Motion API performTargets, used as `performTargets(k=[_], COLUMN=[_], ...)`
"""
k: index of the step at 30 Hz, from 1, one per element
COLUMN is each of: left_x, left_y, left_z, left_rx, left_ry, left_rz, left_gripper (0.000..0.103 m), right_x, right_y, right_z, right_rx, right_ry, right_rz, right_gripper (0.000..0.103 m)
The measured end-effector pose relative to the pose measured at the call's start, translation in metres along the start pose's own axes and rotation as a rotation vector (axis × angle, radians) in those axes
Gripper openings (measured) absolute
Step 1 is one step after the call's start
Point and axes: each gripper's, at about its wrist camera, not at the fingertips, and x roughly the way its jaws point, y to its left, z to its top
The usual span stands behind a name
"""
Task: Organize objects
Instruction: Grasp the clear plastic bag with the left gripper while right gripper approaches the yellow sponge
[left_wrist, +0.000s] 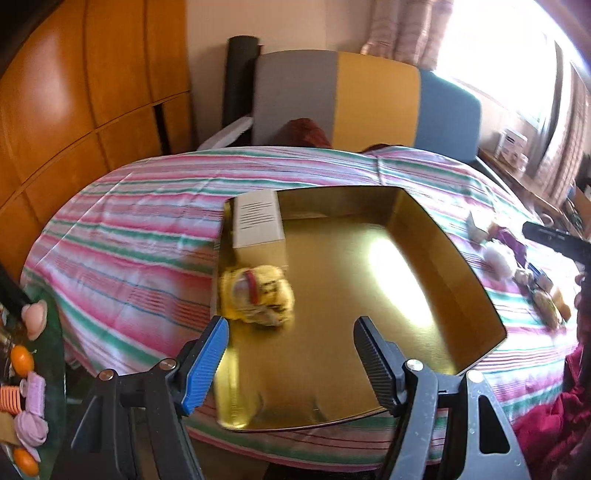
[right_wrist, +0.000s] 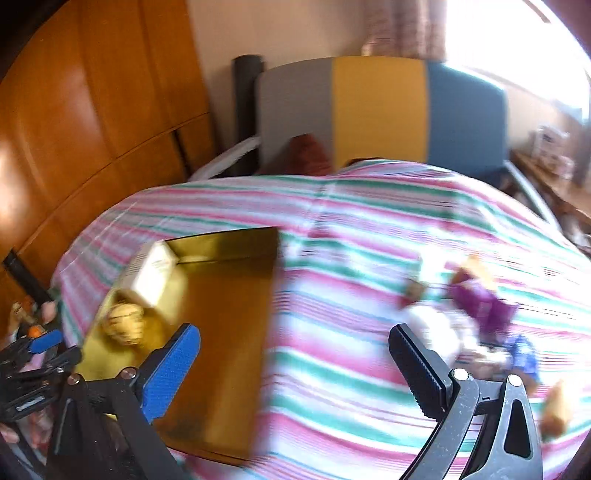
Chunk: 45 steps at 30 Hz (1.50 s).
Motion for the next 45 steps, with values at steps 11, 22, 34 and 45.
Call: performTargets(k=[11, 22, 34, 45], left_x=[0.004, 0.015, 0.088, 0.177], left_y=[-0.073, -0.177, -0.262, -0.300], left_z=[0.020, 0.037, 0.071, 0.085], left_rx=[0.133, 0.272, 0.205, 0.091], left_ry=[0.018, 0.108, 0.218, 0.328], left_rz=[-0.146, -0.371, -0.458, -0.383], left_gripper=[0.071, 0.071, 0.071, 0.083], right_x=[-0.042, -0.063, -0.058, -0.056], right_y=[-0.169, -0.272, -0.268, -0.275], right_z=[-0.017, -0.052, -0.055, -0.056], right_rx=[0.203, 0.670, 0.683, 0.726], right_ry=[-0.043, -0.068, -0.042, -0.046], right_rz=[-0.343, -0.359, -0.302, -0.249], right_gripper=[0.103, 0.103, 0.103, 0.103])
